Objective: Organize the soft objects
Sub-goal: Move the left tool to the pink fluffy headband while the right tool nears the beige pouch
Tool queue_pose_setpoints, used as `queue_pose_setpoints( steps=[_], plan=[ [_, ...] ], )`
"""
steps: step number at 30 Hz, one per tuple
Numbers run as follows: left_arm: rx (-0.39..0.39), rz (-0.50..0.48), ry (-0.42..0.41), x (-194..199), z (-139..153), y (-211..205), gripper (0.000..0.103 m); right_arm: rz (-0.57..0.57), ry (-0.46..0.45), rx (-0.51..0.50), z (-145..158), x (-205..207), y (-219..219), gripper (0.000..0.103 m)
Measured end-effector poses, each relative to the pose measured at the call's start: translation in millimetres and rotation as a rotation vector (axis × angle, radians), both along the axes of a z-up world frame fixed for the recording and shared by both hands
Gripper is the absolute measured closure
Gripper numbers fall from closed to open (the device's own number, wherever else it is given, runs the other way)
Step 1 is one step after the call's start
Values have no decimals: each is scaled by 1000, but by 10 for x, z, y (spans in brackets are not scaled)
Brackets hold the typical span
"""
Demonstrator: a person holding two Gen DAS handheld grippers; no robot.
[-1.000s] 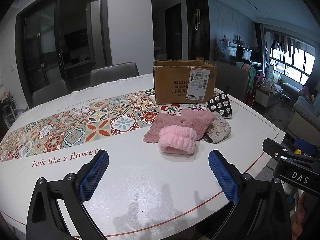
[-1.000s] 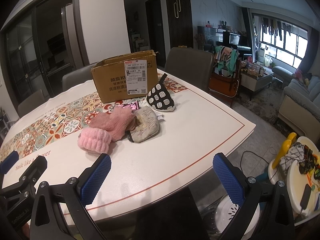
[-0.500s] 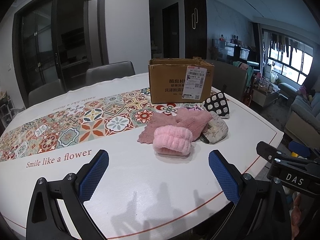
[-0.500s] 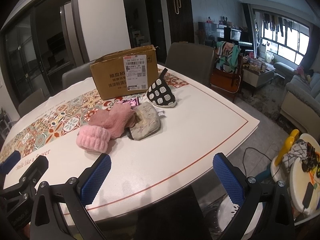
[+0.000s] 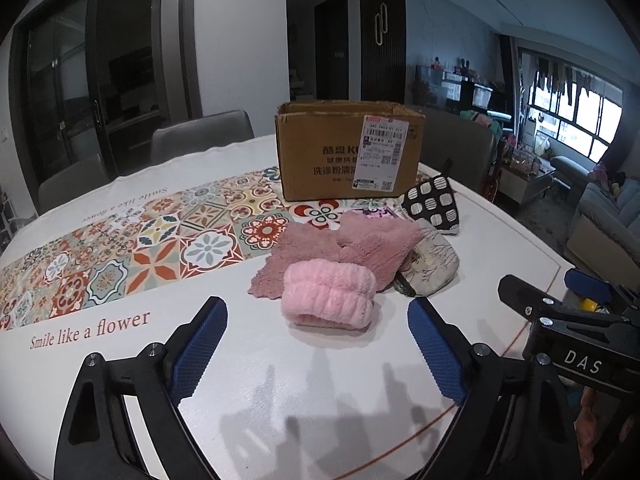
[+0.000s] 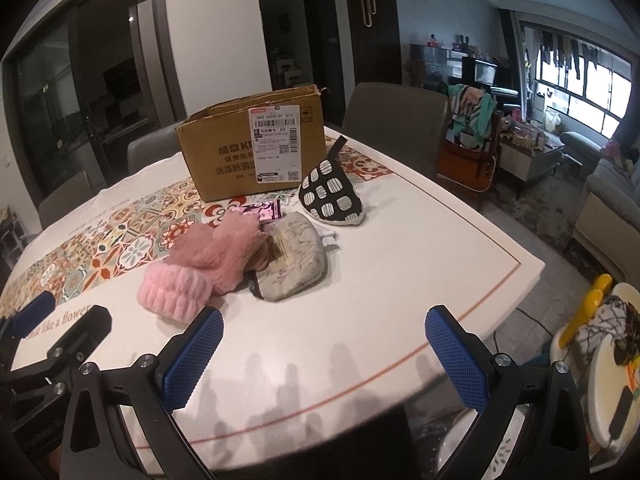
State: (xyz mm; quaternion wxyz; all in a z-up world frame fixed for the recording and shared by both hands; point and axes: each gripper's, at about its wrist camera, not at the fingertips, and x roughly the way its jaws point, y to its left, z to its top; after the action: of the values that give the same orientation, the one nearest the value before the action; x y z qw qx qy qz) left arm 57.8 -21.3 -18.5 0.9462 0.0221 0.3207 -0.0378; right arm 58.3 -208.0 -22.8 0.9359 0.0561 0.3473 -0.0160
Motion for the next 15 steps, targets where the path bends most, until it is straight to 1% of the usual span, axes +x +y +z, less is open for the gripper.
queue_pose_setpoints(
  steps=[6,15],
  plan=[
    [2,-6,49,234,-122,-60,19,28,24,4,-78,234,-29,7],
    [-1,-34,129,546,-279,-101,22,58,63,12,-191,554,-55,14]
  ],
)
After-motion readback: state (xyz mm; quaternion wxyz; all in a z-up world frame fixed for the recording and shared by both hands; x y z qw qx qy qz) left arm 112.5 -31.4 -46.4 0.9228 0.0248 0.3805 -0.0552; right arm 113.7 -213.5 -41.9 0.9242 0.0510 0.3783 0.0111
